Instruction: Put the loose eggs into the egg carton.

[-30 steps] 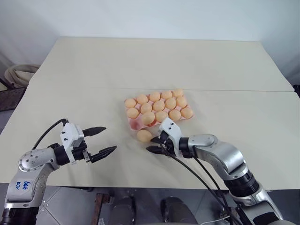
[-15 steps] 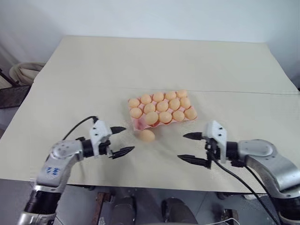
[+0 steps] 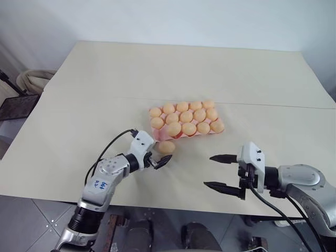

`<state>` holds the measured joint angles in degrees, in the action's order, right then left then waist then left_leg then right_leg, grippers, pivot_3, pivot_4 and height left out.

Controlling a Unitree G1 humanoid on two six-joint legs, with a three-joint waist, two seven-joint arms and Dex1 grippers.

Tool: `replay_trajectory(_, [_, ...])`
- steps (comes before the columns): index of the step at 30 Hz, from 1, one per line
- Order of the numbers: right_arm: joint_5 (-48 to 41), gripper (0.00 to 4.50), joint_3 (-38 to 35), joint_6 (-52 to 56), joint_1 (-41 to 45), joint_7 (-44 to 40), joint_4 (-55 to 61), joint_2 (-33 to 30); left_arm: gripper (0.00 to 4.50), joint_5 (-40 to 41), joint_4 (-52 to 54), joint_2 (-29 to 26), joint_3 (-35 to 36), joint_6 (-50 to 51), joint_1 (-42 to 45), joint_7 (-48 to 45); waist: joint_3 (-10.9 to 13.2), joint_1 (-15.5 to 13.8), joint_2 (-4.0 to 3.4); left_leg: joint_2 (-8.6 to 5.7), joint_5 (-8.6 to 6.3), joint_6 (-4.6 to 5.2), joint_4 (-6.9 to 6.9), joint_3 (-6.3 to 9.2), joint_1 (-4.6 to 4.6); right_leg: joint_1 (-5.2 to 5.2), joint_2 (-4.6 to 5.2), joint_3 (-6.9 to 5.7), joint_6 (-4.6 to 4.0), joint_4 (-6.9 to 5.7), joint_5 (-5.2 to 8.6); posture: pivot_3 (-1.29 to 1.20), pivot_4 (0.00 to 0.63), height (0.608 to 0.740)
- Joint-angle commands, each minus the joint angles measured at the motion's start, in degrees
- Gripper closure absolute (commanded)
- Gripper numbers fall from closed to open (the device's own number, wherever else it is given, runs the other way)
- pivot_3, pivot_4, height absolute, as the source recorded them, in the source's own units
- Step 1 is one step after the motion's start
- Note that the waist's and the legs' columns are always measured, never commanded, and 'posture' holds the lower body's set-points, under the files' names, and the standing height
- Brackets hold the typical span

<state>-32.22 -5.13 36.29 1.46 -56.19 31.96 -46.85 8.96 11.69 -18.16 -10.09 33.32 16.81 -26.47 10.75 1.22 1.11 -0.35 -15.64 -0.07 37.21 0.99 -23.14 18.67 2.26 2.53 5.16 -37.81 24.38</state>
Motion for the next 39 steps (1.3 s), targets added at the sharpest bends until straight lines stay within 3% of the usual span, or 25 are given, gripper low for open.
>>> replay_trajectory(1, [-2.2,0.04,-1.7,0.0,-0.6,-1.1,2.6,-1.5,0.00,-1.3,-0.9,1.8,-1.3,0.5,1.0,1.7,0.0,-0.1,0.00,0.00,0.00,0.00,0.00,0.00,0.00,0.00,0.00,-0.01,0.00,0.00,0.00,0.00,0.150,0.740])
replay_trajectory(4, [-2.9,0.04,-1.9,0.2,-1.0,-1.0,2.9,-1.9,0.00,-1.9,-1.8,3.4,-1.1,0.5,1.3,3.2,0.0,-0.7,0.00,0.00,0.01,-0.01,-0.01,0.00,0.00,-0.01,-0.01,-0.02,0.00,0.02,0.00,0.00,0.150,0.740])
replay_trajectory(7, [-3.4,0.00,-2.0,0.2,-1.6,-0.6,3.4,-2.1,0.60,-1.8,-1.8,4.3,-0.8,0.3,1.5,3.5,0.0,-1.2,0.00,0.00,0.01,-0.02,0.01,0.00,0.01,-0.01,-0.01,-0.02,0.00,0.02,0.00,0.00,0.150,0.740])
replay_trajectory(13, [-4.0,0.00,-1.5,0.4,-2.7,-0.3,4.3,-2.1,2.50,0.3,1.2,2.4,0.1,-0.7,-1.5,-0.3,0.0,-1.2,0.00,0.00,0.01,-0.03,-0.01,0.00,-0.01,-0.03,0.00,-0.02,0.00,0.09,-0.01,0.00,0.150,0.740])
replay_trajectory(15, [-4.0,0.00,-1.3,0.4,-2.9,-0.2,4.4,-2.1,2.88,1.9,2.1,1.4,2.1,-1.5,-2.9,-1.8,0.0,-1.1,0.00,0.00,0.01,-0.03,-0.03,0.00,-0.01,-0.03,0.00,-0.03,0.00,0.11,0.00,0.00,0.150,0.740])
replay_trajectory(21, [-4.0,0.00,-0.9,0.1,-3.5,-0.2,4.7,-2.0,2.88,9.2,0.9,-5.6,10.0,-8.8,-5.5,-12.9,0.0,-1.1,0.00,0.01,0.02,-0.06,-0.08,0.03,0.00,-0.01,-0.01,-0.05,-0.01,0.12,-0.01,0.00,0.150,0.740])
replay_trajectory(25, [-3.8,0.00,-0.7,-0.1,-3.0,0.1,4.3,-1.7,2.88,10.1,-6.7,-8.3,12.3,-14.0,1.4,-18.0,0.0,-1.6,0.02,-0.01,0.04,-0.01,-0.03,0.12,-0.01,-0.07,0.07,-0.19,-0.05,0.17,-0.04,0.00,0.150,0.740])
replay_trajectory(33, [-3.4,0.00,0.0,-0.5,-2.4,2.0,4.4,-0.9,2.88,2.8,-30.0,-2.5,5.5,-23.4,20.7,-19.8,0.0,-2.5,0.02,-0.06,0.09,0.05,-0.06,0.09,-0.11,-0.08,0.08,-0.25,0.05,0.38,-0.19,0.00,0.150,0.740])
replay_trajectory(39, [-3.7,0.00,-0.1,-0.4,-2.9,4.0,5.8,0.0,2.88,-0.7,-40.6,0.9,3.6,-28.3,26.2,-19.0,0.0,-2.1,0.08,-0.05,0.19,-0.15,-0.08,-0.02,-0.19,-0.02,0.05,-0.26,0.06,0.37,-0.19,0.00,0.150,0.740])
